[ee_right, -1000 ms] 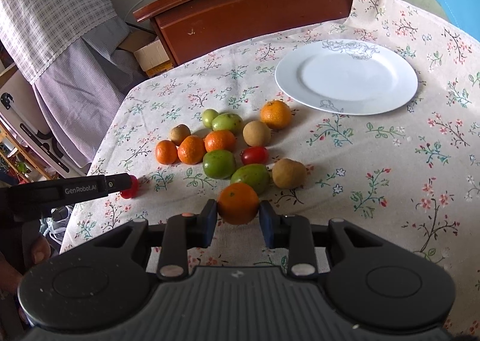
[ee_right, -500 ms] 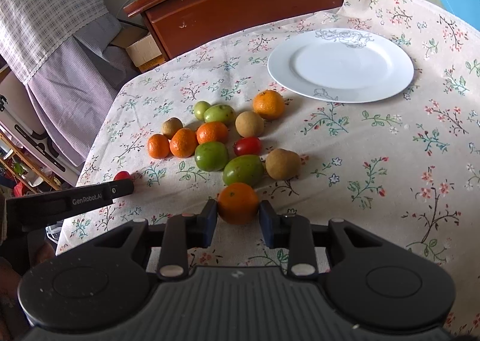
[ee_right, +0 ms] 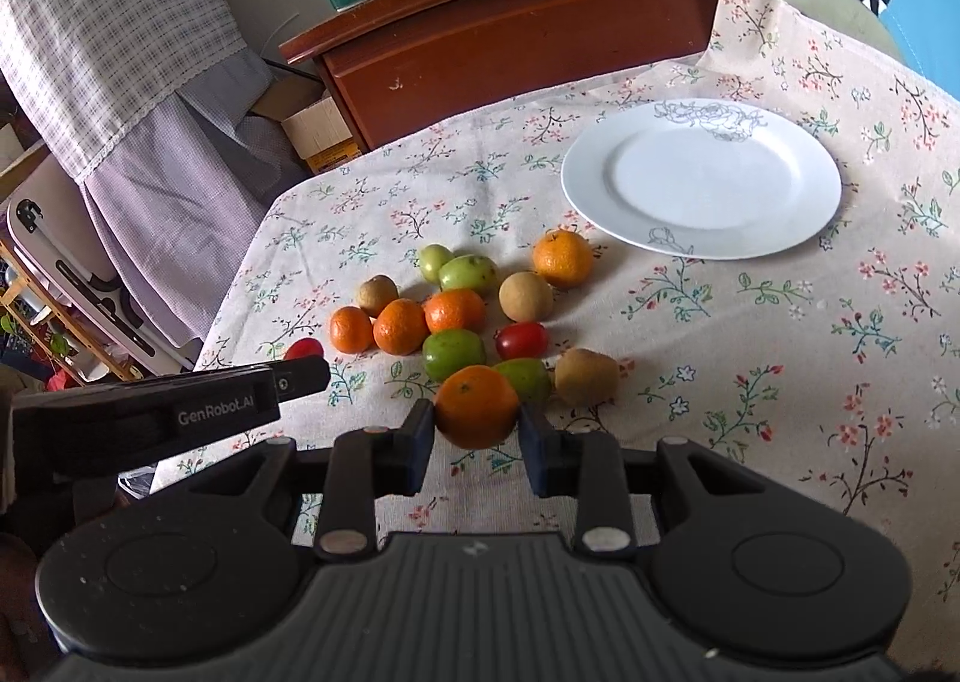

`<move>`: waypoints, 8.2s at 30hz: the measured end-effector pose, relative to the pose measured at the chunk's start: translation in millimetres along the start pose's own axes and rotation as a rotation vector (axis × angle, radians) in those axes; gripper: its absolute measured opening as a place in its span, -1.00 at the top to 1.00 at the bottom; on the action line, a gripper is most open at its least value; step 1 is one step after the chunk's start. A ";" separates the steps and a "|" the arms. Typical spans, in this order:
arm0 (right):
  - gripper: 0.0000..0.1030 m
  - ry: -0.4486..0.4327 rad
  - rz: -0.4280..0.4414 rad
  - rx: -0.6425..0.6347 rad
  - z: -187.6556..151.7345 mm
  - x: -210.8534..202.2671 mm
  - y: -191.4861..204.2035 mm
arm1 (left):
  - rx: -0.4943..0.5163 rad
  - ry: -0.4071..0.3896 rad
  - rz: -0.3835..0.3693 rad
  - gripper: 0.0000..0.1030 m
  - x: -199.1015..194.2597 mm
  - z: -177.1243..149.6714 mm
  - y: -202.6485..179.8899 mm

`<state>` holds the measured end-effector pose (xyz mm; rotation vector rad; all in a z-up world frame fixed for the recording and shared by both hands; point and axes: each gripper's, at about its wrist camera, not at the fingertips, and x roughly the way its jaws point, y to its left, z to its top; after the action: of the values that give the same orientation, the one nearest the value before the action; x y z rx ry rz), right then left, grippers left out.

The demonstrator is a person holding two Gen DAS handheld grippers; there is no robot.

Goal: Organize fruits
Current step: 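Carry both fruits onto the white plate and open both tools, then lift both open tools away from the plate back toward the fruit, then grasp a brown kiwi with the right tool while the left tool grasps a green lime, then carry the kiwi and lime onto the white plate and open both tools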

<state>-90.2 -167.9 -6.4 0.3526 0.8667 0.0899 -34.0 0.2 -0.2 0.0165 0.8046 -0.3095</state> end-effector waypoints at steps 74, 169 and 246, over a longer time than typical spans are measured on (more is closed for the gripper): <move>0.07 -0.044 -0.361 0.116 115.7 84.3 -168.0 | 0.057 0.080 -0.058 -0.15 124.3 71.8 -55.3; 0.46 -0.025 -0.075 0.236 29.3 -27.7 -93.7 | -0.045 0.103 -0.038 -0.47 32.1 -23.1 -79.4; 0.46 -0.038 0.002 0.254 106.1 43.7 -120.5 | 0.140 -0.003 -0.168 0.37 74.1 89.6 -56.8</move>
<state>10.9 -299.7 -16.1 0.5909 0.8422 -0.0260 61.6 -85.6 15.3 0.0802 0.7813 -0.5247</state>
